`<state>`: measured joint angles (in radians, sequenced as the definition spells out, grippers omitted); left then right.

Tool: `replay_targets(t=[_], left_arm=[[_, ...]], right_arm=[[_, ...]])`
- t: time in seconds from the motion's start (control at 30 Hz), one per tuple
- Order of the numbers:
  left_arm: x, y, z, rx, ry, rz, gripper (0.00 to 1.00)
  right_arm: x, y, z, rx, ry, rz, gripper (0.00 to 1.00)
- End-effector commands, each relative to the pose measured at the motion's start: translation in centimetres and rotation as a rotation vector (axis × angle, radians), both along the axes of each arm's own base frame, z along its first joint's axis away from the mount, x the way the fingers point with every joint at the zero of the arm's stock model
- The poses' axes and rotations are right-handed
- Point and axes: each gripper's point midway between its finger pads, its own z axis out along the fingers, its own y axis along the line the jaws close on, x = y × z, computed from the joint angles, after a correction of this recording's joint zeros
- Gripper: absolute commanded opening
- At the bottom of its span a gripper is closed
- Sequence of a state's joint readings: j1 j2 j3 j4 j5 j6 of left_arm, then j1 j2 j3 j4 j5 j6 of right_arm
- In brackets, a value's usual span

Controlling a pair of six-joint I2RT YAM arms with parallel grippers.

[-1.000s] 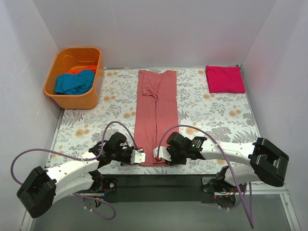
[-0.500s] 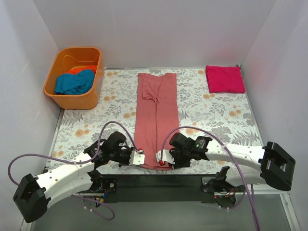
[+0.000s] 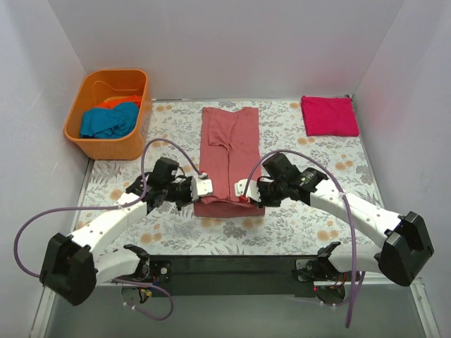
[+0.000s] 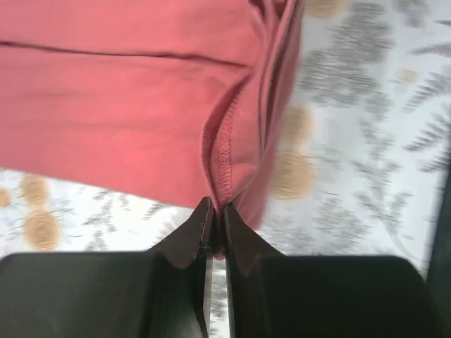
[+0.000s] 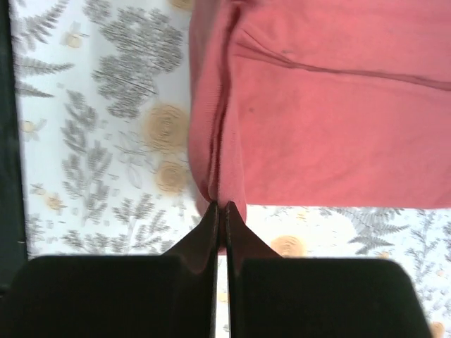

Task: Fold and stack the t-shirts
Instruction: Fold the tshirt

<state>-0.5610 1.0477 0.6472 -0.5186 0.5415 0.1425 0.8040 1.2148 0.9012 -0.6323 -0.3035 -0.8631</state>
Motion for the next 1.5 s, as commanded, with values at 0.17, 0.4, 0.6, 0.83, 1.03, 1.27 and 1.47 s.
replay_targets(t=[0.17,0.4,0.6,0.83,1.03,1.27,1.47], left_arm=[[13.3,-0.1,2.9,-0.092,-0.158,0.099,0.0],[21.1,0.5,2.1,-0.1,-0.176,0.145,0.0],[25.4,0.2,0.6,-0.088,-0.195,0.143,0.0],[27.7,0.5,-1.3,-0.062,-0.195,0.15,0.0],[28.4,1.3,-2.9,-0.026,-0.191,0.175,0.0],[32.2,1.9,2.0,-0.114,-0.227,0.346,0.44],[30.6,3.1,7.9,-0.208,-0.151,0.409,0.46]], right_arm=[[10.1,-0.9,1.1,-0.013,-0.14,-0.015,0.01],[18.0,-0.6,1.2,-0.012,-0.177,-0.05,0.01],[22.7,-0.4,-0.2,-0.027,-0.186,-0.055,0.01],[25.5,0.0,-1.8,-0.04,-0.189,-0.052,0.01],[26.7,0.2,-3.1,-0.047,-0.194,-0.057,0.01],[29.2,-0.7,-0.4,-0.047,-0.253,-0.184,0.47],[29.3,-2.3,6.6,0.043,-0.291,-0.299,0.53]])
